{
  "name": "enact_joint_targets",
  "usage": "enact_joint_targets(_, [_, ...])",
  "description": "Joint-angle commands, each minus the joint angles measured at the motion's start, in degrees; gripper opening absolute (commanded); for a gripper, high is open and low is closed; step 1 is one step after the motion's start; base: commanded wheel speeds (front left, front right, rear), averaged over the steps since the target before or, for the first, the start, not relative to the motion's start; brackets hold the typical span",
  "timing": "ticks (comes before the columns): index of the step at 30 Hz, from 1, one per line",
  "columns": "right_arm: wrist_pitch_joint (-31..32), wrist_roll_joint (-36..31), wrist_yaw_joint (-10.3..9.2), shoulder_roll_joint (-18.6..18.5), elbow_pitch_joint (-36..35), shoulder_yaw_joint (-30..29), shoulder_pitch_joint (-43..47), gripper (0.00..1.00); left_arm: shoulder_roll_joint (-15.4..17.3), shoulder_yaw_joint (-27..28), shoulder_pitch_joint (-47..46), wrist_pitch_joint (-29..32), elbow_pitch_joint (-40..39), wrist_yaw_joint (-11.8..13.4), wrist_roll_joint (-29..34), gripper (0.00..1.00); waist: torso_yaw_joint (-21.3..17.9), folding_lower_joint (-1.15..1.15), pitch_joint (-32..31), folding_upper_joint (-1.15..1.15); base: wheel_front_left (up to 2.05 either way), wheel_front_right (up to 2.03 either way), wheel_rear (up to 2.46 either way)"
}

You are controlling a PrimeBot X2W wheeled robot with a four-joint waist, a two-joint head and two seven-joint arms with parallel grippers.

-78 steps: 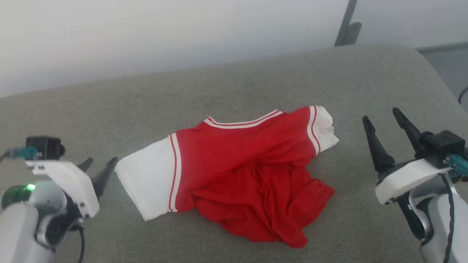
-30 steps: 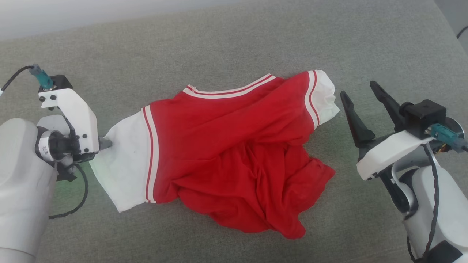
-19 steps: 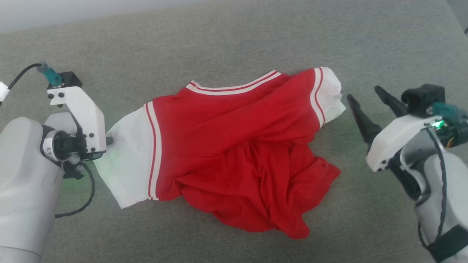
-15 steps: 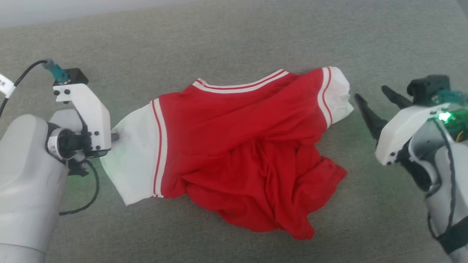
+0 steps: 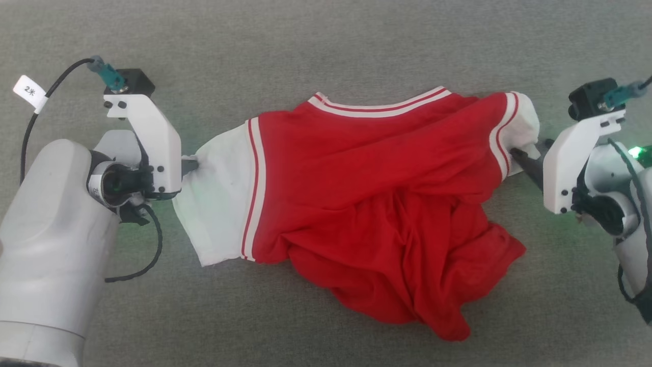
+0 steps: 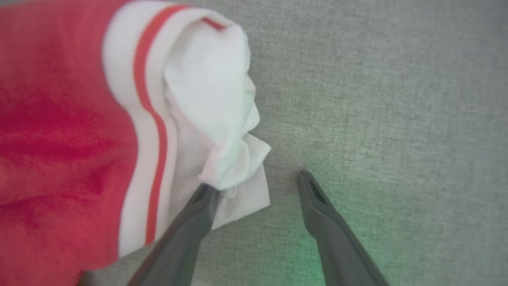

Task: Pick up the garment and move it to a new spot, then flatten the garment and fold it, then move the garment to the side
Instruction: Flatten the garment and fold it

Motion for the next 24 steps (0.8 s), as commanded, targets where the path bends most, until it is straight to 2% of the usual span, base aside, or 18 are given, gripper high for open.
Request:
enact_joint_targets(1, [1.83, 0.86, 0.01, 1.14, 1.28, 1.42, 0.28, 0.12, -2.01, -1.7, 3.04, -0.46, 2.96, 0.13, 0.37, 0.0, 0.65, 0.0, 0.39, -0.01, 0.0, 0.0, 0.0])
enact_joint_targets(2, [2.82, 1.21, 0.01, 1.28, 1.69, 1.91, -0.15, 0.0, -2.01, -1.8, 2.86, -1.09, 3.13, -0.06, 0.55, 0.0, 0.83, 0.0, 0.41, -0.01, 0.0, 0.0, 0.0])
enact_joint_targets(6, [4.66, 3.01, 0.01, 1.54, 2.72, 1.4, -1.79, 0.0, -1.71, -2.07, 2.4, -2.86, 4.0, -0.66, 0.98, 0.0, 1.43, 0.0, -0.47, -0.01, 0.0, 0.0, 0.0])
enact_joint_targets(10, [5.54, 6.02, 0.01, 0.62, 2.43, 0.83, -3.85, 0.0, -1.44, -1.52, 0.72, -4.82, 4.14, -1.44, 0.47, 0.0, 1.9, 0.0, -3.5, -0.01, 0.0, 0.0, 0.0])
enact_joint_targets(16, [4.94, 6.98, 0.0, -0.36, 0.92, 0.42, -5.69, 0.0, -0.9, -0.44, -2.86, -6.99, 2.52, -1.92, -0.4, 0.0, 2.41, 0.0, -9.0, -0.01, 0.0, 0.0, 0.0])
enact_joint_targets(24, [3.06, 8.15, 0.0, -1.17, -3.02, 1.74, -10.22, 0.0, 0.62, 0.9, -8.57, -7.66, -0.36, -1.22, -0.55, 0.0, 2.81, 0.0, -17.27, -0.01, 0.0, 0.0, 0.0])
